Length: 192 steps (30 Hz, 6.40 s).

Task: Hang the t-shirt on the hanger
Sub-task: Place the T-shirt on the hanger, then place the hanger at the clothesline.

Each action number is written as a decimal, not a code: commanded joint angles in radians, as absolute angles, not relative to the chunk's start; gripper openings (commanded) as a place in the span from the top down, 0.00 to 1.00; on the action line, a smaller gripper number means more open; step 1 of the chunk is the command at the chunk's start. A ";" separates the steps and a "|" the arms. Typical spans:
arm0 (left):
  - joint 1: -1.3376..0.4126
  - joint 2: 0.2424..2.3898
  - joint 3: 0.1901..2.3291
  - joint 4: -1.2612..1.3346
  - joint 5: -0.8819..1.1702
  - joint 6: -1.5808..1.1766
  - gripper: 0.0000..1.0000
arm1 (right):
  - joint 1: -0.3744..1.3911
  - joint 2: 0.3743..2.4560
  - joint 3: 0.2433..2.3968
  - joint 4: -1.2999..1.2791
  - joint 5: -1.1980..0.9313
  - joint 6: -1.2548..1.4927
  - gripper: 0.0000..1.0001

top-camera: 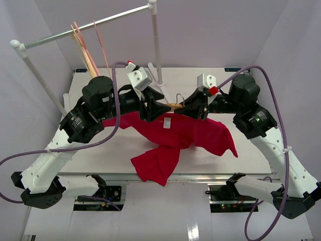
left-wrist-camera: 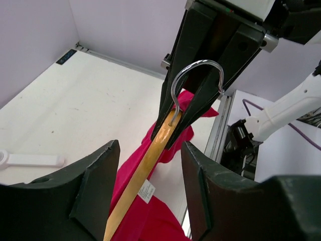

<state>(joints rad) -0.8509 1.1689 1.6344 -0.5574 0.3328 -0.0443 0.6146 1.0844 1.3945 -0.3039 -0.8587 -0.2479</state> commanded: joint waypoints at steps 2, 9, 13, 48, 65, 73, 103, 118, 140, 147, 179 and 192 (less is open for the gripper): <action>-0.853 1.198 1.652 -0.704 0.354 0.028 0.37 | 0.611 1.084 1.424 -0.330 -0.915 -0.265 0.92; -0.853 1.237 1.595 -0.745 0.487 0.085 0.37 | 0.611 1.078 1.422 -0.327 -0.969 -0.260 0.92; -0.853 1.254 1.564 -0.732 0.478 0.108 0.59 | 0.610 1.083 1.419 -0.326 -0.999 -0.262 0.92; -0.852 1.045 1.568 -0.789 0.211 -0.034 1.00 | 0.536 0.924 1.075 -0.245 -0.146 -0.150 0.52; -0.851 1.099 1.463 -0.701 0.466 -0.041 1.00 | 0.537 0.950 1.332 0.022 -0.871 0.029 0.25; -0.853 1.126 1.433 -0.661 0.484 -0.053 1.00 | 0.538 1.027 1.318 0.182 -0.845 0.146 0.24; -0.852 1.132 1.408 -0.640 0.433 -0.103 1.00 | 0.581 1.123 1.288 0.157 -0.730 0.101 0.48; -0.851 1.175 1.657 -0.979 -0.402 -0.310 1.00 | 0.577 0.777 1.272 -0.086 0.220 0.080 0.29; -0.772 1.671 2.256 -0.875 -0.804 -0.277 1.00 | 0.589 0.526 1.094 -0.207 0.220 0.156 0.26; -0.693 1.737 2.300 -0.681 -0.745 -0.184 1.00 | 0.620 0.451 0.979 -0.178 0.244 0.143 0.26; -0.615 1.806 2.150 -0.077 -0.888 0.052 1.00 | 0.746 0.454 0.996 -0.247 0.346 0.100 0.23; -0.507 1.960 2.346 -0.118 -0.782 0.018 1.00 | 0.747 0.408 0.988 -0.240 0.354 0.095 0.23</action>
<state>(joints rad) -0.5471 2.0114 2.3073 -0.1592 -0.8467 0.0620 0.7418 0.4277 0.9707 -0.2756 0.3386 0.0998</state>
